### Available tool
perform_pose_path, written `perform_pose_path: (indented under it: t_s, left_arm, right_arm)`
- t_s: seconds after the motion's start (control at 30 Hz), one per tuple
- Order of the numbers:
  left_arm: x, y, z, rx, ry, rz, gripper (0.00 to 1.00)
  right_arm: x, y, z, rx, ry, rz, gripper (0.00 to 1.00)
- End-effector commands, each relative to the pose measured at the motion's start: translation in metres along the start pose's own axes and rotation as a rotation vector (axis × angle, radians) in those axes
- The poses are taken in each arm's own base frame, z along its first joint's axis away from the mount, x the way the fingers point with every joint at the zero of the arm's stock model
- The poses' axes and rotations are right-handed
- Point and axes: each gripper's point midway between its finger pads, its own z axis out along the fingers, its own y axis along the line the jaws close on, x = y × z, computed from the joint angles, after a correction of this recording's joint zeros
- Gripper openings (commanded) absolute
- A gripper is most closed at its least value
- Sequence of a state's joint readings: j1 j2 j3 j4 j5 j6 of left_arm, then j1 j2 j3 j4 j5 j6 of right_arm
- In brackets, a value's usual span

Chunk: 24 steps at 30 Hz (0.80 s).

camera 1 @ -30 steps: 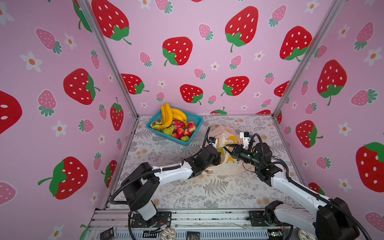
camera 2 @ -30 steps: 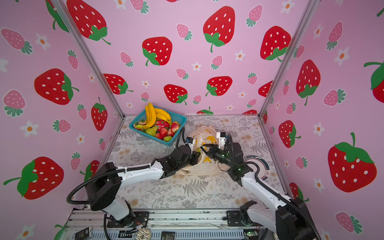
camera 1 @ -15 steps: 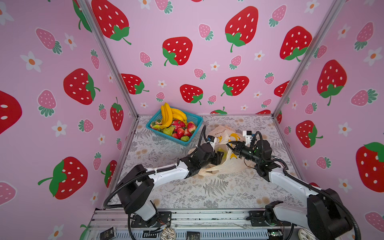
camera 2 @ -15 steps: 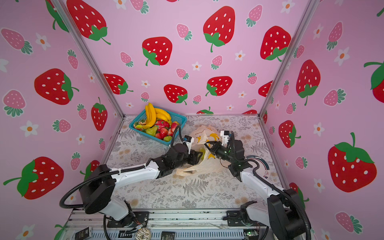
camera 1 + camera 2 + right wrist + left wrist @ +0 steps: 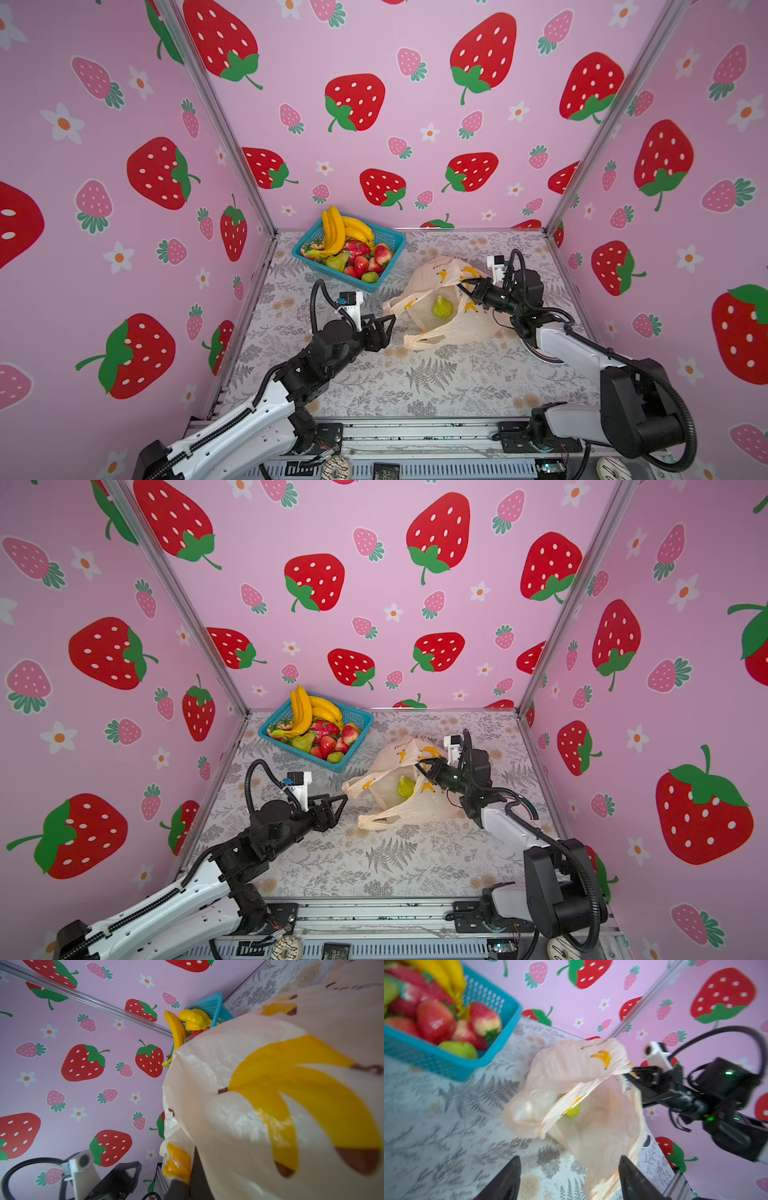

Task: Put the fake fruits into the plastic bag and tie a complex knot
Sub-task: 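Withdraw the left gripper from the bag back toward the basket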

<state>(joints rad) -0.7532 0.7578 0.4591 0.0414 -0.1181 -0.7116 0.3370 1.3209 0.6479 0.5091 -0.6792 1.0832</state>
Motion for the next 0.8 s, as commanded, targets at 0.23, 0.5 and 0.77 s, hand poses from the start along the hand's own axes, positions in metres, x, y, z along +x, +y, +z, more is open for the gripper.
perform_pose_path:
  t_s: [0.23, 0.5, 0.77]
  left_arm:
    - [0.061, 0.004, 0.055, 0.060, 0.223, -0.251, 0.69]
    - [0.065, -0.023, 0.111, 0.143, 0.258, -0.281, 0.70]
    - [0.077, -0.033, 0.161, 0.150, 0.283, -0.317, 0.70]
  right_arm:
    - [-0.016, 0.013, 0.003, -0.045, -0.036, -0.026, 0.00]
    - [-0.016, 0.014, 0.004, -0.058, -0.038, -0.029, 0.00]
    - [-0.015, 0.014, 0.006, -0.072, -0.025, -0.028, 0.00]
